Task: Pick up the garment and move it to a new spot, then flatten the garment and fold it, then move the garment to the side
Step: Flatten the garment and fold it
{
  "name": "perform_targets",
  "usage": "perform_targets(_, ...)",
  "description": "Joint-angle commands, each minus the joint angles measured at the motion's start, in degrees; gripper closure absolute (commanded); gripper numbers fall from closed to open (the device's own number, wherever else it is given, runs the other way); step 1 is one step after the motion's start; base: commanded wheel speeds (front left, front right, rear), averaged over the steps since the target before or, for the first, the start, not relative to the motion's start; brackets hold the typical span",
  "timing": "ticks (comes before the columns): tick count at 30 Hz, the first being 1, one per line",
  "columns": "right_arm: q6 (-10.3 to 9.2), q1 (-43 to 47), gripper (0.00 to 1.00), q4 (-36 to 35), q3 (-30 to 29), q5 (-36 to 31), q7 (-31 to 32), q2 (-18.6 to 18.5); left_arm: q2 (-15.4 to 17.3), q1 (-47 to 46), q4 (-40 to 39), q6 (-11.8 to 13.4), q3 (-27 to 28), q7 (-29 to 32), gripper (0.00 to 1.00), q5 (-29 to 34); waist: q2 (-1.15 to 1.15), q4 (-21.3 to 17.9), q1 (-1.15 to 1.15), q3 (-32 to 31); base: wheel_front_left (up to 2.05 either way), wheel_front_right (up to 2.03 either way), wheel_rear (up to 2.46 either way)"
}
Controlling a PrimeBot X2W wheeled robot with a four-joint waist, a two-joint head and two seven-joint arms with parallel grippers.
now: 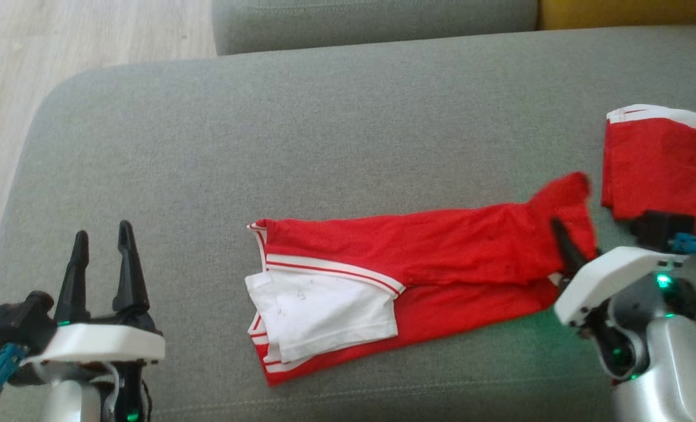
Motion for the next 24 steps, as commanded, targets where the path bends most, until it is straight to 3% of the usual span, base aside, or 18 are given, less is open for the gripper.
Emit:
perform_targets(1,-0.02,-0.6,1.0,-3.3,2.4,2.2,0.7,-0.6,0.4,-1.3,-1.7,-0.3,2.2,-0.3,0.0,0.2,0.0,-0.2,0.0,-0.3,0.0,0.0,0.0)
perform_targets(7,-0.02,2.3,1.0,-9.8,11.3,15.2,3.8,-0.6,0.4,-1.3,-1.7,-0.1,1.9,-0.3,0.0,-0.2,0.0,0.0,0.0,-1.2,0.0,0.0,0.0)
perform_targets(13,-0.02,3.9,1.0,-11.3,20.3,28.4,2.3,-0.6,0.4,-0.9,-1.7,0.3,0.5,-0.3,0.0,-0.5,0.0,1.3,0.0,-1.7,0.0,0.0,0.0)
perform_targets(24,-0.02,-3.3,1.0,-0.8,32.8,44.2,-7.9,-0.6,0.3,-1.4,-1.3,0.6,-0.8,-0.3,0.0,-1.7,0.0,5.3,0.0,0.3,0.0,0.0,0.0)
